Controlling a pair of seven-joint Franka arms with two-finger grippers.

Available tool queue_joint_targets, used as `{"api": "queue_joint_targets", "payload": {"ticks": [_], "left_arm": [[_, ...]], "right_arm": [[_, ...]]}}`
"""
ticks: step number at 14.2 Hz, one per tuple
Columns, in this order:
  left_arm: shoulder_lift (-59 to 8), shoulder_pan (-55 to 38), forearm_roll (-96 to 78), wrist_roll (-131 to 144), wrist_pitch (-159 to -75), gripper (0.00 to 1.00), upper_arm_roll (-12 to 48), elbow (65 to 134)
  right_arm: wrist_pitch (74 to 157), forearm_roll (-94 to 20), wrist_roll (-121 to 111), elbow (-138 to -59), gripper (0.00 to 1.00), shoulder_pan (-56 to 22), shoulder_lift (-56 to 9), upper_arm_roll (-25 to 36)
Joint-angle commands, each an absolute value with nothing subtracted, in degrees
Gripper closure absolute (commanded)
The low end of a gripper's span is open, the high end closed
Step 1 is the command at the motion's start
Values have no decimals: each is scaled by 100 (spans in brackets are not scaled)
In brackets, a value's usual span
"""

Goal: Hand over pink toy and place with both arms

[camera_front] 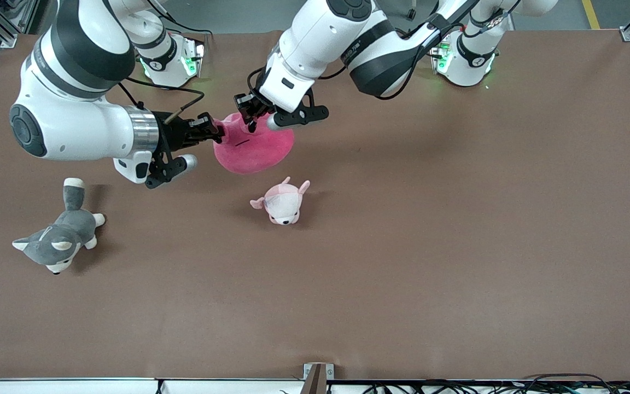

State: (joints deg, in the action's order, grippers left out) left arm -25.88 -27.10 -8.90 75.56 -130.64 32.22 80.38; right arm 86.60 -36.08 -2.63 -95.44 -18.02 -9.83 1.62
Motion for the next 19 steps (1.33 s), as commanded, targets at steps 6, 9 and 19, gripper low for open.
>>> {"api": "queue_joint_targets", "payload": {"ticks": [6,9,19], "left_arm": [[-2225,-2427,-556,7515,-12877,0,3120,7989],[-2005,-1988,165,7375,-12035,0,3120,7980],[-1267,525,308,3351,-9027,0,3138,8155]], "right_arm": [[8456,-3718,-334,-9536,99,-1399,-958,176],[8473,-3752,-850,-9406,99,-697,-1342,176],[8604,-3744,-1512,-8509,99,237,-3014,176]]}}
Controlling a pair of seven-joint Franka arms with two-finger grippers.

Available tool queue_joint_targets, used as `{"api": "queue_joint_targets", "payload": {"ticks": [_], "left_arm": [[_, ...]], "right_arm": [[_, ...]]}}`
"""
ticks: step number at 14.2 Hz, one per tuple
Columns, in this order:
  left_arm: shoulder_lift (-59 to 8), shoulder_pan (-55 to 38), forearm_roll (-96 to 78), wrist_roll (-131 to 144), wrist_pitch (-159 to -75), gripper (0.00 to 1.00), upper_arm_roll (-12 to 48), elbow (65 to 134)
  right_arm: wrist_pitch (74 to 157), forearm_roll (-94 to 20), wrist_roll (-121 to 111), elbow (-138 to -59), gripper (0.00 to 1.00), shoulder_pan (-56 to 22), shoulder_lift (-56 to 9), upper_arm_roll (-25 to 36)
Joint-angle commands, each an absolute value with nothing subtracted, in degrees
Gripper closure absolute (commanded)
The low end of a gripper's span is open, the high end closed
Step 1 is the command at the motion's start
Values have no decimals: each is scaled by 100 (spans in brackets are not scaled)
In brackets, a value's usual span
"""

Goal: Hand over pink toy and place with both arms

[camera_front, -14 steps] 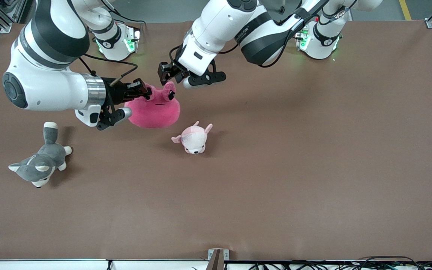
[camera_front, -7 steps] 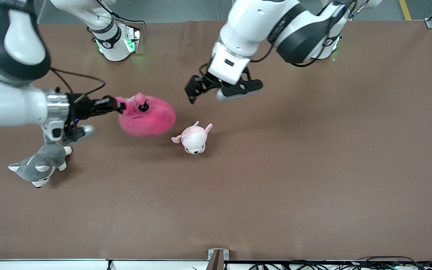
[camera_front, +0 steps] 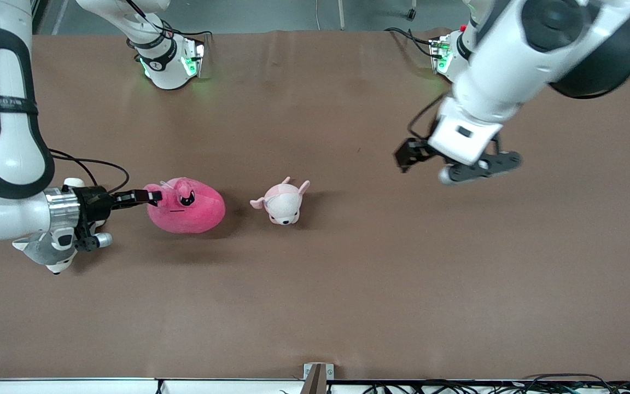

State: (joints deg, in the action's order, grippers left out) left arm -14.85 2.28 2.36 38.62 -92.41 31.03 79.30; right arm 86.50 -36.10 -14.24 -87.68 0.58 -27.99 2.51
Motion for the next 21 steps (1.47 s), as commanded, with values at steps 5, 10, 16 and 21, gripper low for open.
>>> {"api": "queue_joint_targets", "payload": {"ticks": [5,10,16,21], "left_arm": [[-642,1466,202,2093,-9026,0,3164,8709],[8,2047,-140,1347,-9062,0,3155,9176],[158,2558,-396,703,-9053,0,3129,8905],[149,2540,-308,765,-9079,0,3155,8851]], "right_arm": [[8841,-3753,-1723,-8438,99,377,-3339,176],[8877,-3753,-1793,-8385,98,474,-3533,176],[9122,-3727,-1977,-8367,98,536,-3673,185],[9123,-3744,-2452,-8367,98,589,-3735,176]]}}
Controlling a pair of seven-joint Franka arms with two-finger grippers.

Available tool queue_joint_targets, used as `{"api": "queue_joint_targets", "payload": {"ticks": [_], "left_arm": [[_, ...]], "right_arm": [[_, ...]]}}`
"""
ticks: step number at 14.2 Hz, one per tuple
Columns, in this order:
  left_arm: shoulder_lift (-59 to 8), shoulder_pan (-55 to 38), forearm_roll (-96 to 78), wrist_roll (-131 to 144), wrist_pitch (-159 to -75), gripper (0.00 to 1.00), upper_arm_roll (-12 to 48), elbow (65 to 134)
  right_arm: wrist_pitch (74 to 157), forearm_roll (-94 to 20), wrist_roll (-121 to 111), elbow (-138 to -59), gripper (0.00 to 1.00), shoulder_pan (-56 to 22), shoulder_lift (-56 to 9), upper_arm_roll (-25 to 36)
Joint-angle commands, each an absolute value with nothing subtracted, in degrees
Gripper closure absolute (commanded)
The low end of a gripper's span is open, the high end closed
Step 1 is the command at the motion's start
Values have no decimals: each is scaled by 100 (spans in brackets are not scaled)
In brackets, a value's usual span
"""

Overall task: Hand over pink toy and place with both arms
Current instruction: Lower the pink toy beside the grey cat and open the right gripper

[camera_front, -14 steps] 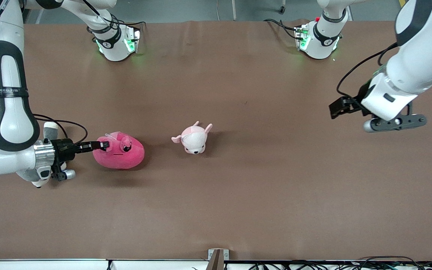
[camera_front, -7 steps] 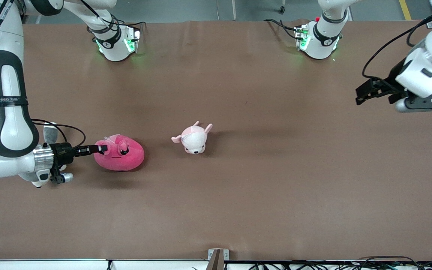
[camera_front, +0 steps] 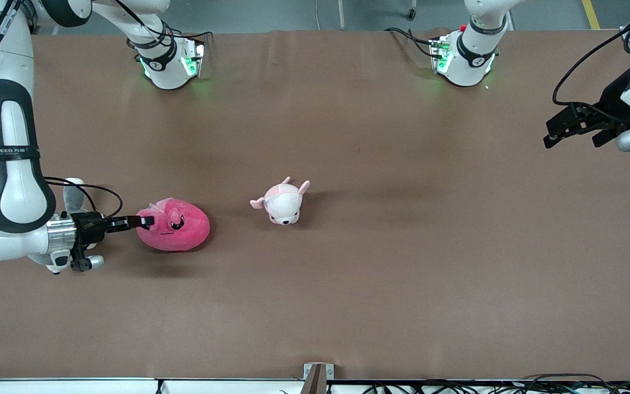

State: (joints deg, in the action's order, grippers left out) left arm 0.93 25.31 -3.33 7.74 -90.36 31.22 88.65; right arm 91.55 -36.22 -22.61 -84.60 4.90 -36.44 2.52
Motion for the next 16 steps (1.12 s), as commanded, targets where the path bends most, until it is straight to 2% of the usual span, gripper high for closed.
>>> {"api": "queue_joint_targets", "payload": {"ticks": [1,3,6,7,8,9,13,16], "left_arm": [[141,2523,-264,782,-9079,0,3164,8851],[141,2514,-264,782,-9079,0,3173,8851],[141,2531,-273,756,-9079,0,3164,8842],[141,2540,-264,695,-9079,0,3147,8842],[141,2557,-264,668,-9079,0,3120,8755],[132,2592,-264,633,-9070,0,3111,8728],[123,2970,-272,-60,-9070,0,3111,8719],[123,3032,-290,-18,-9070,0,3111,8719]], "right_arm": [[9132,-3744,-2470,-8367,98,589,-3735,176],[9141,-3735,-2784,-8306,98,580,-3735,184],[9141,-3735,-3049,-8297,92,615,-3779,184],[9141,-3735,-3024,-8297,65,607,-3771,185],[9149,-3727,-2997,-8288,10,606,-3762,185],[9141,-3709,-2988,-8218,0,624,-3744,185],[9035,-3342,-2761,-7683,0,624,-3596,228],[8982,-2788,-2366,-7638,0,589,-3060,237]]}}
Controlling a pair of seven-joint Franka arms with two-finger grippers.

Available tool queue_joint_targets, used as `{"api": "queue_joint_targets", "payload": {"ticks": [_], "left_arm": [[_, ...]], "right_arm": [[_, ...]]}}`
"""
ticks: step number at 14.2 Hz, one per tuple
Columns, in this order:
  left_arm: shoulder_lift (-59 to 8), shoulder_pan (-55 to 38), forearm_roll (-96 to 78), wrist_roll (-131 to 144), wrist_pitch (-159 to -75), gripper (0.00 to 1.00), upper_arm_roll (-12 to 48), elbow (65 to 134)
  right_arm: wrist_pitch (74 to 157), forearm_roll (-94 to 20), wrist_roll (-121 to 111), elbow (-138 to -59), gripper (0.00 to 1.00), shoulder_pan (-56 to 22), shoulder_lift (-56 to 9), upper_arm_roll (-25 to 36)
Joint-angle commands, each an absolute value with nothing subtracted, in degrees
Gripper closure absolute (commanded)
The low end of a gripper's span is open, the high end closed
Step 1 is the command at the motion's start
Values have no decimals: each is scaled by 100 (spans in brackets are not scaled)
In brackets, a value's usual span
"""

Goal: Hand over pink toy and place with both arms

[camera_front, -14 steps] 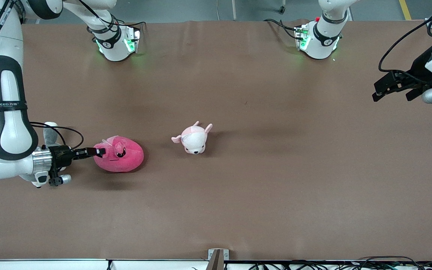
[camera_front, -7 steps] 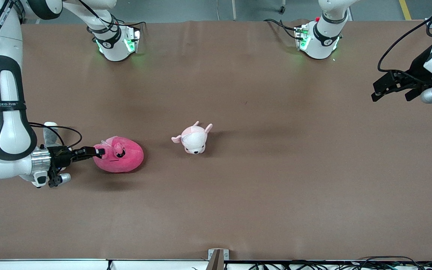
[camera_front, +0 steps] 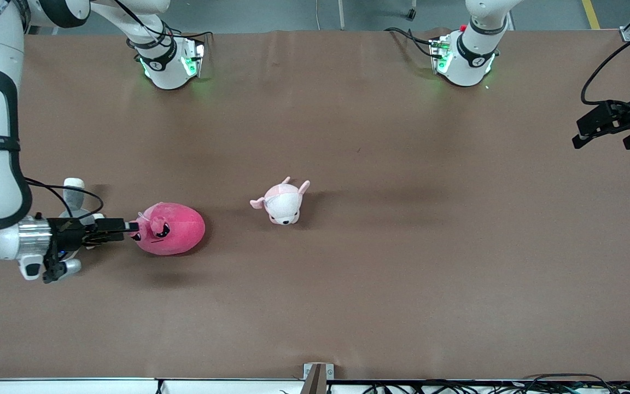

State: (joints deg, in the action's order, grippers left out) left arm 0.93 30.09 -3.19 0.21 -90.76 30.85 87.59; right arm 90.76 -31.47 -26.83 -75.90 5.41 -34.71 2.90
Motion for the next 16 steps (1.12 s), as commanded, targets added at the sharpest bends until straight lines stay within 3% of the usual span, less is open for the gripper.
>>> {"api": "queue_joint_targets", "payload": {"ticks": [1,5,8,11,16], "left_arm": [[114,3041,-290,-18,-9070,0,3111,8719],[26,3024,-334,-70,-9062,0,2876,8701],[9,2997,-334,-62,-9062,0,2830,8701],[-105,2953,-334,-35,-9062,0,2786,8605],[-114,1813,-334,-26,-9026,0,1663,8596]], "right_arm": [[8982,-2569,-2190,-7646,0,571,-2876,229],[8991,-1260,-1452,-7638,0,343,-2182,194],[8939,-959,-1117,-7646,0,334,-1689,228],[8290,-607,-636,-7655,0,351,-1179,237],[8244,-159,-210,-7620,0,369,-976,228]]}}
